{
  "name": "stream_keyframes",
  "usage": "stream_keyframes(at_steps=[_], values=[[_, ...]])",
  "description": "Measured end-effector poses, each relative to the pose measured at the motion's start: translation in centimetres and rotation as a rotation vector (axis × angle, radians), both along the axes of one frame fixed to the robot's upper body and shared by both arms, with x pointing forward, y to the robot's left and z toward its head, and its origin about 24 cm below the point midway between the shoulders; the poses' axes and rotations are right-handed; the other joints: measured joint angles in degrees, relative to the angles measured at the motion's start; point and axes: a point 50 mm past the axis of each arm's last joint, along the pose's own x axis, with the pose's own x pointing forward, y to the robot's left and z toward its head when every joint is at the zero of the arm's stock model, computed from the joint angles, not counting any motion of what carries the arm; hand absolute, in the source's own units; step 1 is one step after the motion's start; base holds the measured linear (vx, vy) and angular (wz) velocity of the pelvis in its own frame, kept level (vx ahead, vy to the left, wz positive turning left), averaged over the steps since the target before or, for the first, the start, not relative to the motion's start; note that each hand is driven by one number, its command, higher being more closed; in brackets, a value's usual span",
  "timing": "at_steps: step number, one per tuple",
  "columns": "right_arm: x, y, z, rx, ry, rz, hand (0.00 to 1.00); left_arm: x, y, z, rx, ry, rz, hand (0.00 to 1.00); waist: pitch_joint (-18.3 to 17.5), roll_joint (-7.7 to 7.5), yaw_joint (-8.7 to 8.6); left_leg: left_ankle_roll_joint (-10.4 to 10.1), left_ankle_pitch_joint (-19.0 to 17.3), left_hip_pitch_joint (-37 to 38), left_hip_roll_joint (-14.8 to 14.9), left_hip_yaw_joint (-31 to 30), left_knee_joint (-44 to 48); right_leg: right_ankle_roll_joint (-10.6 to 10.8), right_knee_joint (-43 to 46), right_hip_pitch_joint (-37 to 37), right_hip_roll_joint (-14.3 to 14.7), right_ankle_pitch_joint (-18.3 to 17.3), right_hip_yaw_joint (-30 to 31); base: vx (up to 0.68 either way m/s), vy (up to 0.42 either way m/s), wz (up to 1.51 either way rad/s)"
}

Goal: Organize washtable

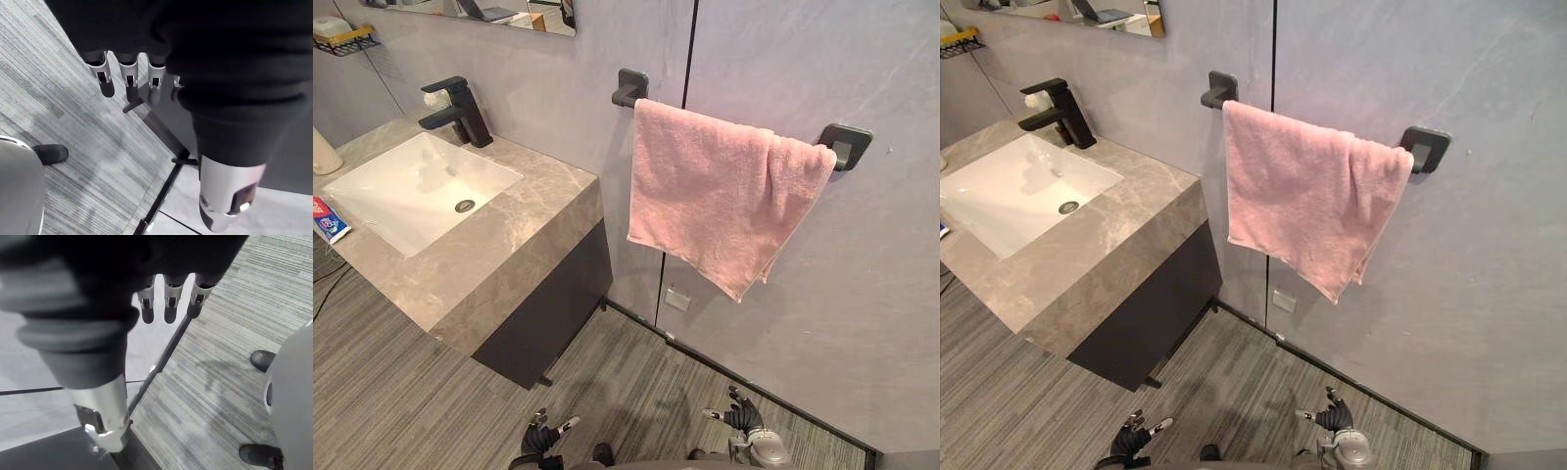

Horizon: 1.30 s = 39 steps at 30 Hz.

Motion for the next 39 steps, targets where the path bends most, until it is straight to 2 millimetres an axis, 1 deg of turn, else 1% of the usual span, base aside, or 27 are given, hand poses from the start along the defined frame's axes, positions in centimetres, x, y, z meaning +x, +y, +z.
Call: stream_keyframes(at_steps=[7, 11, 13, 15, 16, 17, 18, 19, 20, 21, 22, 23, 24, 25, 26, 27, 28, 29, 30, 31, 32, 34, 35, 36, 37, 38, 39], values=[[-2.7, -1.1, -1.0, 0.045, 0.075, -0.252, 0.0, -0.1, 0.2, -0.1, -0.012, 0.008, 0.033, 0.0, -1.3, -1.93, 0.88, -0.4, 0.1, 0.8, 0.7, -2.7, 0.0, -0.6, -3.2, 3.3, 2.1, 1.1, -1.0, 0.05, -0.04, 0.12], [-3.5, -2.1, -1.1, 0.027, 0.091, -0.344, 0.0, -0.2, 0.2, -0.1, -0.02, 0.008, 0.051, 0.0, -1.1, -1.65, 1.3, -1.0, 0.5, 0.6, 0.9, -5.5, 0.0, -1.2, -3.0, 4.3, 2.7, 0.5, -1.4, 0.01, -0.02, 0.36], [-3.6, -2.5, -1.1, 0.016, 0.096, -0.349, 0.0, 0.1, 0.1, 0.0, -0.026, 0.0, 0.053, 0.0, -0.5, -0.82, 1.78, -1.4, 1.4, -0.6, 1.0, -8.3, 0.0, -1.6, -2.0, 4.1, 2.7, -0.3, -3.8, -0.05, -0.05, 0.51], [-3.3, -2.7, -1.0, 0.006, 0.09, -0.357, 0.0, 0.4, 0.1, 0.1, -0.028, -0.018, 0.062, 0.0, 0.5, -0.74, 2.25, -1.5, 2.9, -2.4, 0.9, -12.1, 0.1, -1.9, 0.8, 3.3, 2.3, -2.3, -7.2, -0.08, -0.056, 0.91], [-3.1, -2.7, -1.0, 0.003, 0.083, -0.359, 0.0, 0.5, 0.2, 0.2, -0.027, -0.023, 0.066, 0.0, 0.9, -0.21, 2.36, -1.6, 3.4, -3.6, 0.8, -13.2, 0.1, -2.0, 2.3, 2.4, 1.9, -3.3, -8.6, -0.14, -0.088, 1.28], [-2.1, -2.8, -0.6, 0.001, 0.049, -0.36, 0.0, 0.8, 0.0, 0.4, -0.029, -0.04, 0.073, 0.0, 1.4, -0.48, 2.52, -1.5, 5.0, -5.9, 0.6, -15.4, 0.4, -2.4, 5.7, 0.4, 0.4, -5.5, -11.6, -0.13, -0.071, 1.27], [-0.7, -3.1, 0.0, 0.0, -0.006, -0.37, 0.0, 1.3, -0.1, 0.6, -0.034, -0.064, 0.09, 0.0, 2.4, 0.22, 2.64, -0.3, 4.7, -8.2, 0.6, -15.4, 0.4, -2.6, 8.9, -1.7, -1.0, -7.2, -14.5, -0.15, -0.066, 1.25], [0.0, -3.2, 0.3, -0.004, -0.033, -0.38, 0.0, 1.4, -0.2, 0.6, -0.036, -0.068, 0.101, 0.0, 2.6, 0.72, 2.84, 1.2, 3.3, -9.5, 0.7, -14.1, 0.1, -3.0, 9.3, -2.8, -1.4, -7.1, -16.2, -0.1, -0.011, 1.34], [1.4, -3.6, 1.0, -0.006, -0.092, -0.412, 0.0, 1.9, -0.4, 0.8, -0.039, -0.091, 0.11, 0.0, 3.5, -0.74, 2.9, 4.0, 0.0, -11.6, 1.1, -6.8, 2.7, -3.9, 8.6, -3.5, -3.6, -6.3, -19.1, -0.06, 0.003, 1.1], [2.2, -3.7, 1.5, -0.01, -0.121, -0.41, 0.0, 2.4, -0.2, 1.0, -0.037, -0.106, 0.114, 0.0, 3.9, -0.7, 3.57, 4.0, -0.1, -13.6, 1.4, -2.6, 8.7, -4.2, 9.4, -4.0, -5.3, -6.1, -20.3, 0.0, 0.017, 1.08], [2.7, -4.2, 1.9, -0.027, -0.145, -0.412, 0.0, 2.3, -0.5, 1.0, -0.044, -0.104, 0.114, 0.0, 4.2, -0.47, 3.81, 4.0, -0.2, -13.9, 2.0, 0.7, 14.2, -3.5, 10.3, -3.9, -6.6, -5.5, -21.4, 0.03, 0.038, 0.58], [2.8, -4.5, 2.0, -0.036, -0.154, -0.415, 0.0, 2.1, -0.6, 0.9, -0.048, -0.099, 0.118, 0.0, 4.4, -0.37, 3.74, 3.5, -0.7, -13.1, 2.6, 2.3, 16.6, -3.4, 11.1, -3.6, -7.4, -5.5, -22.0, 0.02, 0.097, 0.53], [2.9, -4.8, 2.2, -0.045, -0.16, -0.415, 0.0, 1.8, -0.9, 0.7, -0.055, -0.087, 0.117, 0.0, 4.2, 0.52, 3.65, 1.3, -4.2, -10.9, 4.1, 4.9, 18.8, -3.3, 12.1, -2.7, -8.4, -5.4, -22.9, 0.01, 0.166, 0.38], [3.1, -5.2, 2.3, -0.053, -0.163, -0.413, 0.0, 1.7, -0.9, 0.6, -0.057, -0.079, 0.115, 0.0, 4.1, 0.8, 3.61, 1.3, -6.6, -8.8, 5.8, 7.1, 20.0, -2.9, 12.9, -2.4, -9.2, -5.2, -23.3, 0.0, 0.167, 0.27], [3.3, -5.2, 2.3, -0.052, -0.165, -0.412, 0.0, 1.7, -0.9, 0.6, -0.057, -0.074, 0.114, 0.0, 4.0, 0.83, 3.45, 1.3, -7.3, -8.2, 6.8, 8.5, 20.5, -2.5, 13.1, -2.4, -9.6, -4.9, -23.5, 0.0, 0.181, 0.27], [3.5, -5.2, 2.4, -0.05, -0.17, -0.417, 0.0, 1.6, -0.8, 0.5, -0.056, -0.068, 0.108, 0.0, 4.0, 0.92, 2.34, 1.0, -8.2, -7.9, 8.2, 11.6, 21.0, -1.8, 14.0, -2.0, -10.7, -4.5, -24.8, -0.07, 0.225, 0.5], [3.5, -5.2, 2.3, -0.042, -0.163, -0.434, 0.0, 1.8, -0.8, 0.5, -0.051, -0.068, 0.087, 0.0, 3.6, 0.84, 1.47, 1.0, -8.2, -8.6, 6.8, 14.1, 20.9, -0.8, 15.0, -1.6, -11.7, -4.1, -25.9, -0.08, 0.227, 0.66], [3.2, -5.1, 2.1, -0.039, -0.15, -0.442, 0.0, 1.9, -0.9, 0.6, -0.046, -0.072, 0.064, 0.0, 3.5, 0.25, 1.15, 1.3, -8.0, -8.5, 5.9, 14.1, 20.2, -0.2, 14.6, -1.6, -12.1, -3.8, -26.1, -0.08, 0.245, 0.79], [2.6, -5.1, 1.7, -0.037, -0.123, -0.451, 0.0, 2.1, -0.7, 0.7, -0.03, -0.07, 0.023, 0.0, 3.3, -0.28, 0.72, 1.9, -7.4, -8.4, 4.4, 14.3, 17.8, 1.2, 12.4, -0.7, -12.3, -2.1, -27.6, -0.07, 0.23, 0.76], [2.3, -5.0, 1.4, -0.034, -0.105, -0.451, 0.0, 2.2, -0.6, 0.7, -0.02, -0.066, -0.01, 0.0, 3.2, -0.7, 0.63, 2.3, -5.0, -7.9, 2.1, 13.6, 14.0, 1.0, 11.0, -0.3, -13.1, 0.1, -29.7, -0.09, 0.238, 0.79], [2.1, -4.9, 1.3, -0.033, -0.097, -0.452, 0.0, 2.2, -0.7, 0.7, -0.018, -0.064, -0.024, 0.0, 3.1, -0.89, 0.51, 2.5, -3.5, -7.4, 0.9, 12.5, 11.5, 0.7, 10.5, 0.3, -13.5, 0.8, -30.7, -0.13, 0.205, 0.93], [1.4, -4.8, 1.0, -0.031, -0.064, -0.45, 0.0, 2.1, -0.9, 0.6, -0.015, -0.057, -0.056, 0.0, 3.4, 0.11, 0.3, 3.1, -0.1, -4.6, -2.3, 8.6, 4.6, 0.5, 10.0, 2.9, -14.4, 1.9, -32.4, -0.16, 0.136, 1.0], [1.3, -4.6, 0.8, -0.03, -0.052, -0.442, 0.0, 1.9, -1.2, 0.5, -0.015, -0.046, -0.074, 0.0, 3.5, 0.41, 0.44, 3.4, 0.6, -3.8, -3.1, 7.1, 3.0, 0.5, 10.4, 3.7, -14.8, 1.9, -32.0, -0.15, 0.076, 1.02], [0.9, -4.4, 0.6, -0.033, -0.031, -0.426, 0.0, 1.8, -1.2, 0.4, -0.011, -0.038, -0.086, 0.0, 3.8, 0.93, 0.43, 3.6, 0.8, -3.4, -4.0, 3.9, 1.2, -1.1, 12.6, 4.0, -15.3, 1.2, -27.8, -0.14, 0.053, 0.96], [0.8, -4.3, 0.5, -0.033, -0.02, -0.418, 0.0, 1.8, -1.1, 0.4, -0.006, -0.036, -0.093, 0.0, 4.0, 1.1, 0.26, 4.4, 0.6, -3.3, -4.3, 2.5, 0.8, -3.4, 14.0, 3.8, -15.3, 0.6, -23.7, -0.17, 0.061, 1.6], [0.2, -3.8, 0.2, -0.018, 0.006, -0.383, 0.0, 1.6, -0.8, 0.4, 0.001, -0.029, -0.103, 0.0, 4.6, 1.93, -0.3, 4.5, 0.5, -3.9, -4.2, -0.6, 1.0, -7.3, 14.5, 2.0, -10.7, -5.6, -5.3, -0.17, 0.018, 1.49], [0.0, -3.7, 0.1, -0.014, 0.011, -0.369, 0.0, 1.6, -0.5, 0.4, 0.01, -0.026, -0.108, 0.0, 4.7, 1.47, -0.39, 4.6, 0.5, -4.5, -4.4, -1.4, 1.2, -7.2, 13.2, 2.2, -7.9, -8.4, 0.3, -0.13, -0.025, 1.56]])
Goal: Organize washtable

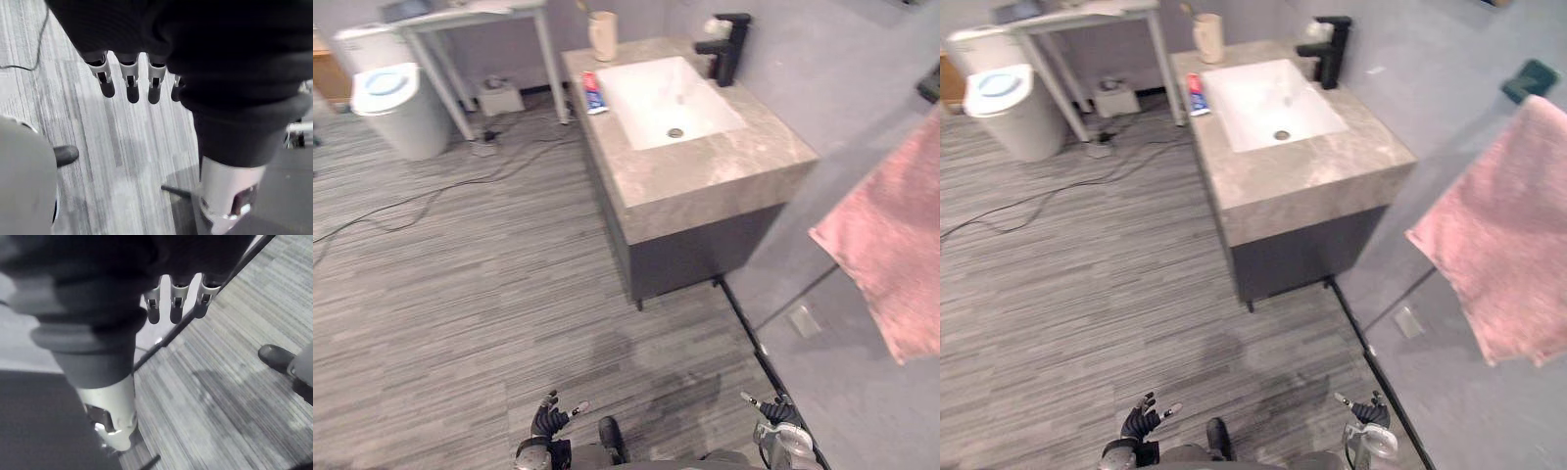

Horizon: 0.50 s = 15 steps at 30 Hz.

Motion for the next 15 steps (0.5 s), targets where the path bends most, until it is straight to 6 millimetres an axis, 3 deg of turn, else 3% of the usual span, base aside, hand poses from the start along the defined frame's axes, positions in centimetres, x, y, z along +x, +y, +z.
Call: stream_keyframes(at_steps=[1, 2, 5, 6, 7, 8, 9, 11, 12, 14, 15], values=[[-0.2, 0.2, -0.1, 0.009, 0.004, 0.012, 0.0, 0.1, 0.4, 0.1, 0.011, -0.001, -0.006, 0.0, -0.1, -1.05, -0.02, 0.1, -0.1, -0.8, -0.8, -0.8, 0.3, -0.1, -1.7, 0.0, 2.1, -3.0, 5.0, -0.04, -0.111, 1.67], [-0.6, 0.7, -0.3, 0.026, 0.013, 0.01, 0.0, 0.6, 1.7, 0.3, 0.039, -0.006, -0.01, 0.0, 0.8, -3.76, -1.14, 1.6, -0.1, -2.7, -2.9, -1.1, 4.0, 3.8, -2.8, 0.7, 4.1, -7.4, 11.9, 0.01, -0.095, 1.85], [-1.9, 0.5, -0.6, 0.022, 0.045, 0.001, 0.0, 0.5, 2.3, 0.5, 0.035, -0.023, 0.066, 0.0, 2.4, -4.22, -0.01, 2.1, -0.5, -3.1, -4.5, -2.8, 5.4, 5.5, 3.0, 0.1, 4.0, -8.7, 13.2, -0.01, -0.083, 1.18], [-1.8, 1.4, -0.7, 0.046, 0.038, 0.0, 0.0, 0.1, 2.6, 0.4, 0.036, -0.014, 0.099, 0.0, 1.7, -5.98, 0.11, 2.5, -1.5, -3.8, -6.0, -3.6, 6.0, 5.1, 1.8, -0.1, 3.7, -9.0, 12.7, 0.02, 0.021, 0.88], [-1.4, 2.1, -0.6, 0.061, 0.015, -0.003, 0.0, 0.5, 3.5, 0.8, 0.049, -0.039, 0.132, 0.0, 2.4, -7.02, -0.34, 7.9, -6.5, -10.6, -4.6, 0.7, 28.9, 6.2, 5.4, -0.6, 1.4, -9.6, 8.9, 0.02, 0.029, 0.67], [-1.3, 2.3, -0.5, 0.064, 0.006, 0.004, 0.0, 0.3, 3.6, 0.8, 0.051, -0.038, 0.143, 0.0, 2.6, -6.22, 0.33, 10.0, -12.8, -11.7, -2.9, 2.5, 37.5, 5.8, 9.1, -1.8, 1.1, -10.4, 8.3, -0.01, 0.043, 0.33], [-0.7, 2.2, 0.0, 0.055, -0.046, 0.006, 0.0, -1.2, 3.6, 0.3, 0.045, 0.014, 0.159, 0.0, 3.0, -3.74, 1.25, 5.4, -22.5, -9.3, -1.8, -1.0, 37.9, 8.3, 17.4, -4.1, 2.9, -12.0, 10.5, 0.0, 0.003, 0.21], [-0.6, 2.7, 0.1, 0.071, -0.055, 0.018, 0.0, -1.3, 3.9, 0.2, 0.048, 0.022, 0.169, 0.0, 2.6, -5.78, 1.3, 3.9, -20.3, -8.2, -4.2, -3.6, 32.8, 6.8, 18.2, -6.9, 3.8, -14.1, 13.8, 0.03, -0.053, 0.71], [-1.0, 2.9, -0.1, 0.075, -0.045, 0.019, 0.0, -1.2, 3.7, 0.2, 0.044, 0.023, 0.17, 0.0, 2.5, -5.78, 1.6, 3.7, -19.5, -7.0, -4.8, -6.0, 28.6, 6.0, 17.1, -9.3, 6.2, -14.5, 14.9, 0.06, -0.094, 0.98], [-1.2, 2.7, 0.0, 0.074, -0.056, 0.005, 0.0, -1.3, 3.6, 0.2, 0.041, 0.023, 0.17, 0.0, 2.2, -5.57, 1.54, 3.5, -19.4, -6.9, -4.8, -6.6, 27.6, 5.9, 14.5, -10.4, 7.3, -14.2, 13.3, 0.09, -0.105, 0.99], [-1.4, 2.7, 0.1, 0.075, -0.062, -0.004, 0.0, -1.5, 3.5, 0.1, 0.04, 0.03, 0.173, 0.0, 1.9, -5.32, 1.28, 3.2, -19.2, -7.2, -4.9, -6.5, 29.0, 5.0, 13.8, -10.1, 7.3, -11.6, 12.9, 0.15, -0.137, 1.01]])
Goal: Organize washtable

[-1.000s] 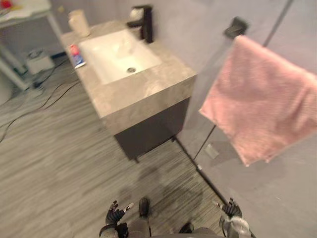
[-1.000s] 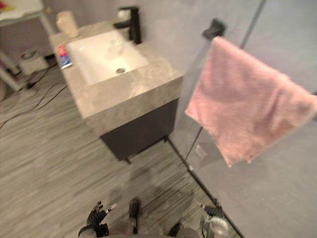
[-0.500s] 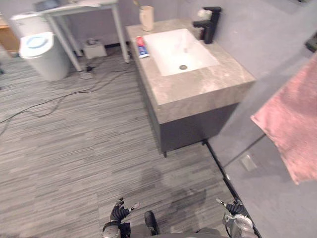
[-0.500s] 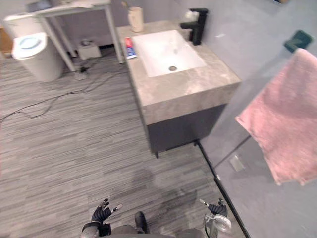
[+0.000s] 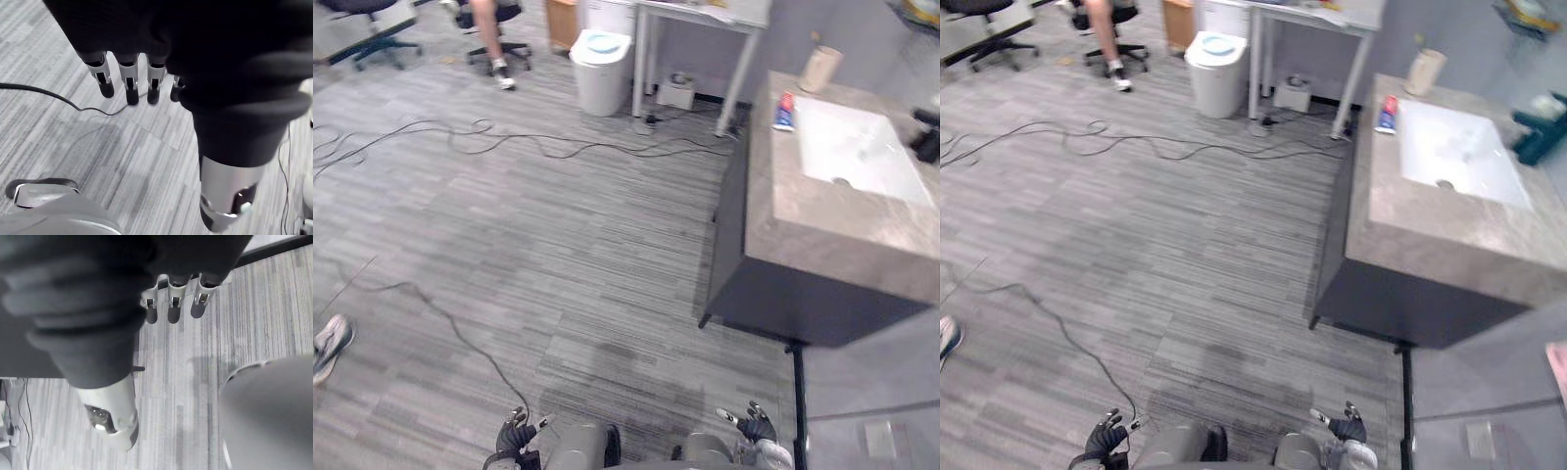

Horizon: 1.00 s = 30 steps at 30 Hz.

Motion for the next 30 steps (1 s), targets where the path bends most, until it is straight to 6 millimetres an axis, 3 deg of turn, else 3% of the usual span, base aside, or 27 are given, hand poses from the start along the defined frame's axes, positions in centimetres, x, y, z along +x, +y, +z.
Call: stream_keyframes(at_steps=[2, 4, 6, 8, 9, 10, 11, 13, 15, 16, 17, 18, 19, 20, 21, 23, 25, 27, 30], values=[[-0.1, 0.3, -0.1, 0.009, 0.004, 0.002, 0.0, -0.6, -0.6, -0.2, -0.016, 0.008, 0.012, 0.0, -1.5, 0.76, 0.13, -1.5, -0.8, -0.8, 1.0, 0.3, 3.2, 0.1, -0.6, 1.3, 0.3, 1.2, -1.2, 0.17, -0.079, 0.5], [1.2, 0.6, 0.5, 0.0, -0.046, 0.045, 0.0, -0.9, -1.4, -0.3, -0.044, -0.003, 0.057, 0.0, -2.3, 3.26, 0.5, -5.6, -2.8, -3.6, 3.6, 2.2, 9.0, 0.0, -2.4, 1.8, 1.8, 1.3, -1.3, 0.22, 0.002, -0.1], [1.3, 0.4, 0.6, -0.006, -0.051, 0.047, 0.0, -0.7, -1.7, -0.2, -0.054, -0.02, 0.072, 0.0, -2.2, 4.39, 0.61, -6.4, -2.2, -6.0, 7.1, 6.2, 16.4, 0.0, -4.3, 4.5, 3.4, 1.3, -1.4, 0.23, 0.008, -0.09], [0.8, 0.6, 0.4, 0.0, -0.038, 0.04, 0.0, -0.5, -1.5, 0.0, -0.05, -0.035, 0.081, 0.0, -2.2, 4.1, 1.35, -8.0, -1.2, -6.4, 9.6, 9.7, 21.6, 0.0, -6.8, 7.9, 3.9, 1.3, -1.1, 0.21, 0.045, -0.19], [0.8, 0.9, 0.4, 0.006, -0.04, 0.04, 0.0, -0.2, -1.3, 0.2, -0.042, -0.049, 0.08, 0.0, -2.0, 3.09, 1.43, -7.9, -1.4, -7.4, 10.6, 11.0, 24.8, -0.4, -9.0, 9.9, 3.6, 1.9, -1.0, 0.21, 0.051, -0.16], [0.9, 0.9, 0.4, 0.006, -0.041, 0.04, 0.0, 0.0, -1.1, 0.3, -0.037, -0.056, 0.079, 0.0, -2.0, 3.11, 1.46, -6.1, -2.8, -7.8, 11.3, 11.5, 24.9, -0.4, -9.9, 10.5, 3.6, 2.1, -0.9, 0.21, 0.07, -0.03], [1.1, 0.9, 0.5, 0.008, -0.046, 0.039, 0.0, 0.1, -1.0, 0.3, -0.035, -0.059, 0.077, 0.0, -1.8, 3.19, 1.41, -5.8, -5.2, -10.1, 12.5, 11.2, 24.7, -0.1, -11.4, 11.3, 3.2, 2.4, -0.7, 0.18, 0.11, 0.03], [1.3, 1.1, 0.5, 0.017, -0.051, 0.03, 0.0, 0.8, -0.8, 0.5, -0.028, -0.08, 0.081, 0.0, -1.1, 1.69, 1.9, -6.2, -5.3, -15.0, 13.2, 10.7, 20.3, 0.6, -13.5, 12.9, 0.2, 2.8, -0.1, 0.26, 0.229, 0.01], [1.3, 1.2, 0.5, 0.017, -0.05, 0.028, 0.0, 1.2, -0.8, 0.6, -0.031, -0.092, 0.084, 0.0, -0.9, 1.44, 3.19, -8.1, -1.0, -18.0, 13.7, 7.3, 10.6, 1.7, -15.9, 14.9, -1.9, 3.5, 1.0, 0.26, 0.304, -0.2], [1.0, 1.1, 0.4, 0.016, -0.042, 0.027, 0.0, 0.8, -1.1, 0.5, -0.044, -0.083, 0.092, 0.0, -1.0, 2.41, 3.66, -9.3, 4.8, -17.8, 15.0, 4.4, 3.1, 2.1, -17.5, 16.2, -1.7, 3.7, 1.9, 0.24, 0.315, -0.3], [0.8, 1.1, 0.3, 0.016, -0.033, 0.027, 0.0, 0.6, -1.1, 0.3, -0.048, -0.074, 0.101, 0.0, -1.1, 2.47, 4.25, -9.3, 7.8, -17.6, 15.3, 5.1, 4.0, 2.1, -18.3, 17.4, -1.8, 3.7, 2.3, 0.34, 0.444, -0.39], [0.7, 1.8, 0.0, 0.034, -0.02, 0.039, 0.0, 0.6, -0.6, 0.3, -0.041, -0.069, 0.111, 0.0, -1.5, 1.22, 4.74, -7.7, 8.6, -17.5, 13.9, 5.6, 5.6, 1.3, -18.1, 17.8, -3.7, 4.2, 3.8, 0.37, 0.452, -0.22], [0.9, 2.2, 0.1, 0.042, -0.024, 0.069, 0.0, 0.9, -0.1, 0.5, -0.029, -0.076, 0.109, 0.0, -1.6, -0.11, 4.67, -5.9, 7.1, -17.5, 12.9, 6.8, 6.4, 0.9, -16.3, 16.4, -5.0, 6.8, 5.8, 0.38, 0.461, -0.16], [1.0, 2.3, 0.1, 0.042, -0.027, 0.069, 0.0, 1.0, 0.0, 0.5, -0.028, -0.079, 0.111, 0.0, -1.7, -0.45, 4.75, -5.2, 6.6, -17.4, 12.6, 7.6, 6.4, 1.6, -14.5, 15.1, -5.7, 8.4, 7.1, 0.37, 0.442, -0.22], [1.3, 2.3, 0.2, 0.041, -0.035, 0.073, 0.0, 1.2, 0.1, 0.6, -0.024, -0.082, 0.109, 0.0, -1.4, -1.07, 5.09, -4.2, 5.2, -15.5, 12.3, 9.5, 5.9, 3.5, -9.1, 12.5, -6.9, 11.3, 10.1, 0.36, 0.42, -0.56], [1.6, 2.3, 0.3, 0.04, -0.041, 0.087, 0.0, 0.9, 0.0, 0.5, -0.025, -0.067, 0.107, 0.0, -1.0, -0.67, 5.69, -3.5, 2.7, -10.2, 12.1, 12.2, 4.8, 4.3, 3.4, 7.8, -7.4, 12.6, 12.8, 0.33, 0.362, -0.8], [1.4, 2.5, 0.2, 0.041, -0.035, 0.105, 0.0, 1.1, 0.0, 0.5, -0.019, -0.07, 0.083, 0.0, -1.0, -0.64, 4.33, -2.9, 2.0, -1.9, 10.0, 14.1, -1.0, 4.0, 18.4, 2.3, -7.6, 12.4, 9.2, 0.29, 0.268, -0.42], [1.4, 2.4, 0.4, 0.033, -0.046, 0.116, 0.0, 1.7, -0.4, 0.6, -0.024, -0.08, 0.06, 0.0, -1.2, -0.73, 3.59, -2.6, 1.8, 2.2, 8.9, 15.1, -4.7, 3.5, 22.4, -1.7, -7.3, 11.7, 5.2, 0.22, 0.146, -0.09], [1.6, 2.4, 0.5, 0.024, -0.059, 0.129, 0.0, 1.8, -1.0, 0.4, -0.044, -0.079, 0.062, 0.0, -1.4, -0.95, 2.4, -2.6, 1.8, 6.6, 8.1, 16.5, -8.3, 3.5, 15.8, -6.4, -6.0, 8.2, -1.0, 0.26, 0.063, -0.06]])
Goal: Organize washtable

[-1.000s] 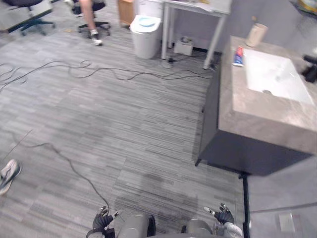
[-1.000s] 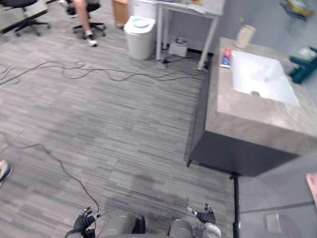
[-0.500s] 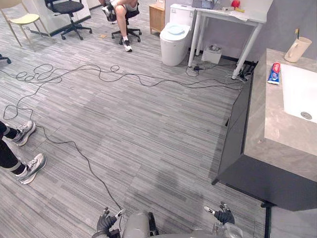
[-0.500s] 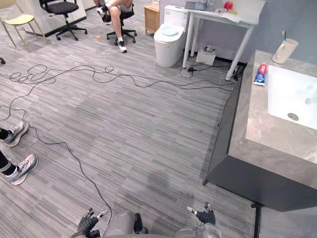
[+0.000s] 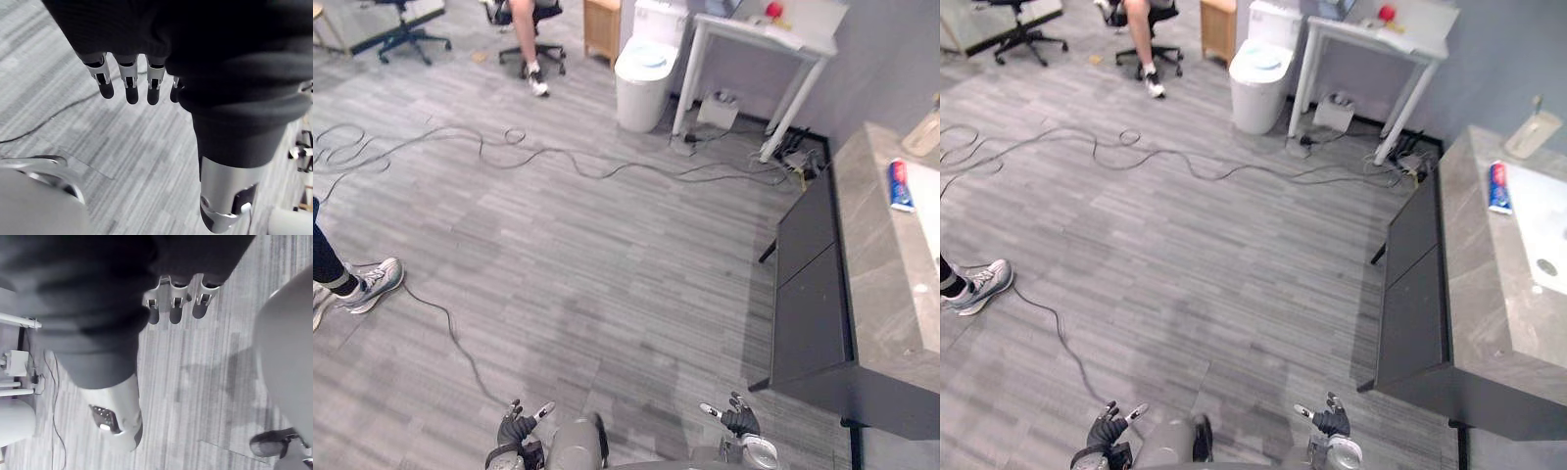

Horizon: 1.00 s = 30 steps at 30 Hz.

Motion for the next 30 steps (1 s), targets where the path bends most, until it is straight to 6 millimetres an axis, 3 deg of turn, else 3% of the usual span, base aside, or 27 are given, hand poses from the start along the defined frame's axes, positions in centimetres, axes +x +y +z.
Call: stream_keyframes(at_steps=[3, 4, 6, 7, 8, 9, 10, 11, 12, 13, 14, 15, 16, 18, 21, 24, 25, 28, 29, 30], values=[[0.4, -0.2, -0.1, -0.006, 0.01, 0.016, 0.0, -0.1, -0.2, -0.1, -0.006, 0.008, 0.001, 0.0, 0.1, 0.37, -0.14, -0.1, 0.1, 2.7, 1.3, 2.0, -1.5, -0.5, -14.1, -1.9, 3.0, -0.7, -6.3, 0.32, -0.05, -0.35], [0.7, -0.3, -0.2, -0.009, 0.012, 0.022, 0.0, -0.4, -0.3, -0.3, -0.01, 0.021, 0.0, 0.0, 0.3, 0.77, -0.97, -1.0, -0.3, 4.4, 2.5, 2.9, -2.4, -2.4, -22.1, -2.7, 5.0, 1.7, -9.2, 0.28, -0.086, -0.39], [0.5, -0.5, -0.2, -0.015, 0.018, 0.022, 0.0, -0.5, -0.4, -0.5, -0.014, 0.035, -0.009, 0.0, 0.3, 0.76, -1.47, -2.7, -0.6, 6.9, 2.7, 3.4, -3.8, -3.1, -29.3, -3.0, 5.8, 6.7, -11.4, 0.34, -0.113, -0.2], [-0.1, -0.8, -0.4, -0.02, 0.036, 0.019, 0.0, -0.5, -0.6, -0.5, -0.015, 0.038, -0.025, 0.0, 0.2, 0.39, -1.49, -4.0, -1.1, 8.8, 2.0, 3.3, -4.6, -4.0, -33.2, -2.7, 5.7, 11.3, -11.4, 0.47, -0.201, 0.0], [-0.7, -0.8, -0.6, -0.015, 0.051, 0.006, 0.0, -0.5, -0.6, -0.5, -0.006, 0.041, -0.041, 0.0, 0.0, -0.17, -1.61, -5.4, -1.9, 11.1, 0.9, 2.2, -5.6, -6.8, -32.9, -2.6, 4.7, 17.9, -10.6, 0.42, -0.213, 0.03], [-0.6, -1.3, -0.5, -0.026, 0.046, 0.002, 0.0, -0.5, -0.9, -0.6, -0.013, 0.048, -0.045, 0.0, -0.1, 0.16, -1.78, -6.1, -2.3, 12.5, 1.4, 1.8, -6.1, -8.6, -30.4, -2.7, 4.8, 16.7, -10.3, 0.41, -0.22, 0.0], [-0.4, -1.9, -0.4, -0.043, 0.043, 0.003, 0.0, -0.8, -1.3, -0.7, -0.018, 0.055, -0.058, 0.0, -0.5, 1.8, -1.94, -7.6, -2.3, 13.3, 2.7, 0.8, -5.9, -7.6, -27.3, -3.2, 5.4, 13.9, -10.5, 0.31, -0.187, -0.06], [-0.5, -1.9, -0.4, -0.041, 0.044, 0.0, 0.0, -1.0, -1.6, -0.8, -0.026, 0.057, -0.054, 0.0, -0.8, 2.94, -2.4, -9.6, -2.9, 12.7, 4.2, -1.3, -2.1, -8.1, -25.1, -3.4, 6.1, 9.9, -11.0, 0.39, -0.255, -0.07], [-0.4, -2.1, -0.3, -0.048, 0.037, -0.001, 0.0, -1.1, -1.6, -0.8, -0.03, 0.055, -0.041, 0.0, -1.1, 4.24, -2.91, -12.0, -3.9, 9.2, 7.2, -4.4, 7.5, -8.3, -24.8, -2.0, 8.0, 7.8, -11.4, 0.41, -0.295, -0.06], [-0.2, -2.2, -0.2, -0.052, 0.029, 0.001, 0.0, -1.1, -1.7, -0.8, -0.038, 0.051, -0.027, 0.0, -1.0, 4.86, -2.93, -12.8, -3.7, 6.5, 9.0, -6.1, 14.1, -8.5, -25.1, -1.2, 9.2, 7.1, -11.4, 0.49, -0.31, -0.3], [-0.2, -2.5, -0.1, -0.062, 0.027, -0.001, 0.0, -1.0, -2.0, -0.7, -0.049, 0.034, 0.0, 0.0, -0.7, 6.17, -2.67, -15.5, -1.2, 1.8, 12.5, -9.0, 27.2, -9.7, -26.1, 1.5, 12.2, 6.0, -10.7, 0.4, -0.217, -0.56], [-0.2, -2.6, 0.0, -0.067, 0.029, -0.001, 0.0, -1.1, -2.0, -0.6, -0.053, 0.026, 0.018, 0.0, -0.3, 6.64, -2.49, -15.8, -1.1, -0.6, 14.7, -10.4, 35.7, -10.6, -27.0, 3.8, 14.6, 5.2, -9.5, 0.43, -0.181, -0.89], [-0.2, -2.5, 0.0, -0.063, 0.028, -0.004, 0.0, -1.0, -1.9, -0.6, -0.051, 0.019, 0.024, 0.0, -0.1, 6.94, -2.36, -15.7, -1.4, -3.1, 16.1, -11.2, 43.2, -11.8, -27.7, 6.8, 16.7, 3.7, -7.7, 0.34, -0.127, -0.82], [-0.4, -2.1, -0.2, -0.047, 0.035, -0.01, 0.0, -0.7, -1.6, -0.3, -0.042, 0.003, 0.027, 0.0, 0.4, 5.82, -2.01, -14.9, -1.8, -6.2, 15.7, -10.4, 45.9, -12.6, -29.1, 10.0, 18.0, 2.4, -4.5, 0.32, -0.108, -0.99], [-1.0, -1.8, -0.4, -0.032, 0.055, -0.021, 0.0, -0.1, -1.6, 0.0, -0.047, -0.029, 0.042, 0.0, 0.2, 4.46, -0.77, -11.2, -3.9, -11.9, 12.7, -8.8, 36.1, -11.5, -33.0, 14.5, 18.5, 2.1, 2.5, 0.36, -0.027, -1.13], [-1.1, -1.8, -0.5, -0.034, 0.059, -0.025, 0.0, 0.0, -1.8, 0.0, -0.054, -0.04, 0.051, 0.0, 0.2, 4.47, -0.94, -11.1, -3.5, -13.9, 7.4, -13.5, 18.8, -9.5, -34.2, 18.0, 17.6, 0.8, 8.6, 0.38, 0.136, -1.07], [-1.3, -1.9, -0.5, -0.035, 0.065, -0.024, 0.0, 0.0, -1.9, 0.0, -0.059, -0.043, 0.06, 0.0, 0.2, 4.2, -0.81, -11.7, -2.2, -14.4, 4.0, -19.1, 9.4, -8.7, -34.0, 19.5, 16.5, -0.5, 11.9, 0.47, 0.239, -1.14], [-1.8, -1.9, -0.8, -0.033, 0.086, -0.026, 0.0, -0.1, -2.1, 0.0, -0.061, -0.044, 0.058, 0.0, -0.2, 4.08, -0.62, -11.2, 2.0, -14.4, 2.1, -23.3, 1.1, -6.1, -31.6, 20.2, 15.3, -4.7, 17.3, 0.47, 0.313, -1.22], [-2.1, -1.6, -0.9, -0.026, 0.092, -0.03, 0.0, -0.1, -2.1, -0.1, -0.062, -0.043, 0.053, 0.0, -1.4, 4.01, -0.62, -8.5, 5.9, -14.2, 2.0, -21.8, 4.7, -4.4, -28.6, 20.3, 14.1, -6.7, 19.8, 0.56, 0.427, -1.39], [-2.3, -1.6, -0.9, -0.026, 0.093, -0.03, 0.0, -0.2, -2.0, -0.1, -0.059, -0.037, 0.051, 0.0, -1.9, 3.3, -0.63, -7.1, 6.9, -14.2, 2.2, -20.0, 7.6, -3.2, -24.3, 18.7, 13.5, -7.4, 20.0, 0.67, 0.53, -1.68]])
